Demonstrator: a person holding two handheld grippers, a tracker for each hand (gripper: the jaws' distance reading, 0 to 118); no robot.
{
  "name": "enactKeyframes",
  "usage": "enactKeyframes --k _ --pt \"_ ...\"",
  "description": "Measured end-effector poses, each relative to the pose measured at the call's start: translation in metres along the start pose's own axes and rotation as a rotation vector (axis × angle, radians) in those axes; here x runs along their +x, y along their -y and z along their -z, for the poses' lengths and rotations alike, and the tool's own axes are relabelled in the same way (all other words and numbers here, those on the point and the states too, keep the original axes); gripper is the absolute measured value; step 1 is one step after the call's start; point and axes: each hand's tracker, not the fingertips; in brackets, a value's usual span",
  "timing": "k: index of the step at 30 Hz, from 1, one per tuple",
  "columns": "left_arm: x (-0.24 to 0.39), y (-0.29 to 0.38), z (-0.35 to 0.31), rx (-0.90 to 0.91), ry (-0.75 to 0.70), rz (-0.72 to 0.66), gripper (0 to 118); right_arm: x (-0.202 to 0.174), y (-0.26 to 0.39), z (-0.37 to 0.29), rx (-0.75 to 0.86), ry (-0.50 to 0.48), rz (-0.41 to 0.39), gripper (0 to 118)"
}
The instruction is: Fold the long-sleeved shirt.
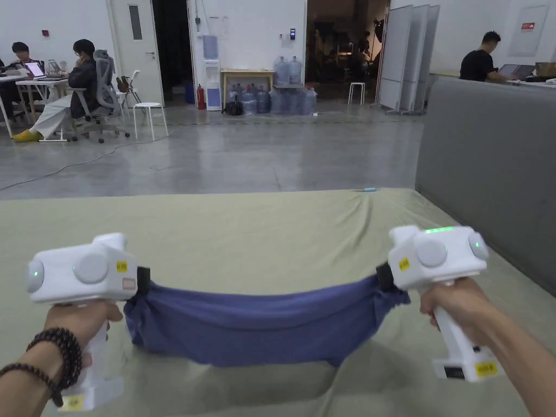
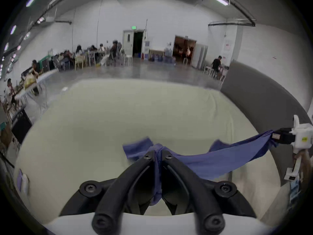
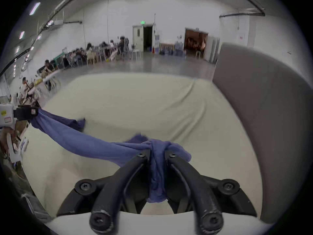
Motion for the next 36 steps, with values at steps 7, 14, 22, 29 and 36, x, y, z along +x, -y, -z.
enactKeyframes --k 7,14,22,29,36 --pt "-0.020 0.060 -0.072 0.057 0.067 0.046 0 0.000 0.084 -0.059 -0.012 -0.059 -0.093 11" --pt "-0.045 0.204 -0.130 -0.091 0.093 0.017 0 -0.018 0.224 -0.098 -0.142 -0.104 -0.201 11" --pt "-0.066 0.290 -0.119 -0.169 0.096 -0.036 0 -0.030 0.283 -0.074 -0.261 -0.129 -0.189 11" --pt "-0.063 0.256 -0.181 0.015 0.109 -0.016 118 -0.016 0.250 -0.164 0.002 -0.083 -0.117 104" --pt "-0.043 0.263 -0.211 -0.019 0.063 0.048 31 -0.013 0.260 -0.196 0.039 -0.096 0.034 0"
